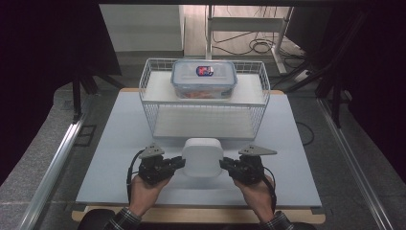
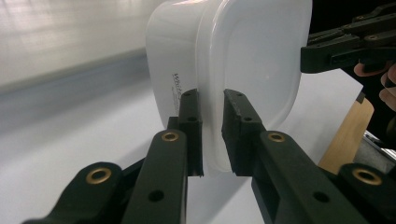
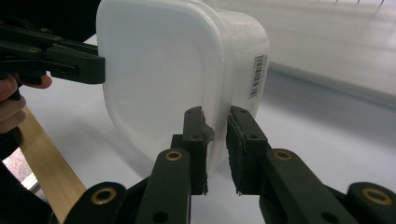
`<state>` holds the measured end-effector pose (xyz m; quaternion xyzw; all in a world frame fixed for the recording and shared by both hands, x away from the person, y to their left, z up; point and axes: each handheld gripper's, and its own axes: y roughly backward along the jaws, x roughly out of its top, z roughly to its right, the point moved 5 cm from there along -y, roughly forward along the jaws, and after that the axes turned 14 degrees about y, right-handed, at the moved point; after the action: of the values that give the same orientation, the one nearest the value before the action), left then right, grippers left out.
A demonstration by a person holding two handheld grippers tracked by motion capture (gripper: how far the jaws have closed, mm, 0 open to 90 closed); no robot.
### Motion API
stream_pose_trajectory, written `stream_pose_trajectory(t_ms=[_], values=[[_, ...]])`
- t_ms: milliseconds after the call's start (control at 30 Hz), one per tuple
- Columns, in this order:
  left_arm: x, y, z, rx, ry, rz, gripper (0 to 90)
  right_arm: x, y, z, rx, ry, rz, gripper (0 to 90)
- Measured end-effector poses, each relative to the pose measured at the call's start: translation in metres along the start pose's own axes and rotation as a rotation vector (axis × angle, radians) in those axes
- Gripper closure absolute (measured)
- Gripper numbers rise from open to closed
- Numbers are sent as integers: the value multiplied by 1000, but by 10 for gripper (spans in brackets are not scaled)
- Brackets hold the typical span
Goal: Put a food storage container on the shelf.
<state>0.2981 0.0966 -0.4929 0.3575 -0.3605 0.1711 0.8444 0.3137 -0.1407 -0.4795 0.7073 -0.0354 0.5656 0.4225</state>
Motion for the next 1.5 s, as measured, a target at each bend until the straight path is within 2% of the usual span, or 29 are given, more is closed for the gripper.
stream_pose_trajectory(t_ms=[100,567,700,1033,1500], values=[[14,7,5,8,-27,22,792,13,4,2,-9,18,28,774],[57,25,16,10,-69,87,792,57,18,10,-27,68,101,774],[72,29,19,17,-82,98,792,69,20,15,-25,66,118,774],[104,38,26,6,-86,136,791,101,29,25,-31,70,170,774],[148,55,37,-4,-98,176,792,144,41,39,-8,55,226,774]])
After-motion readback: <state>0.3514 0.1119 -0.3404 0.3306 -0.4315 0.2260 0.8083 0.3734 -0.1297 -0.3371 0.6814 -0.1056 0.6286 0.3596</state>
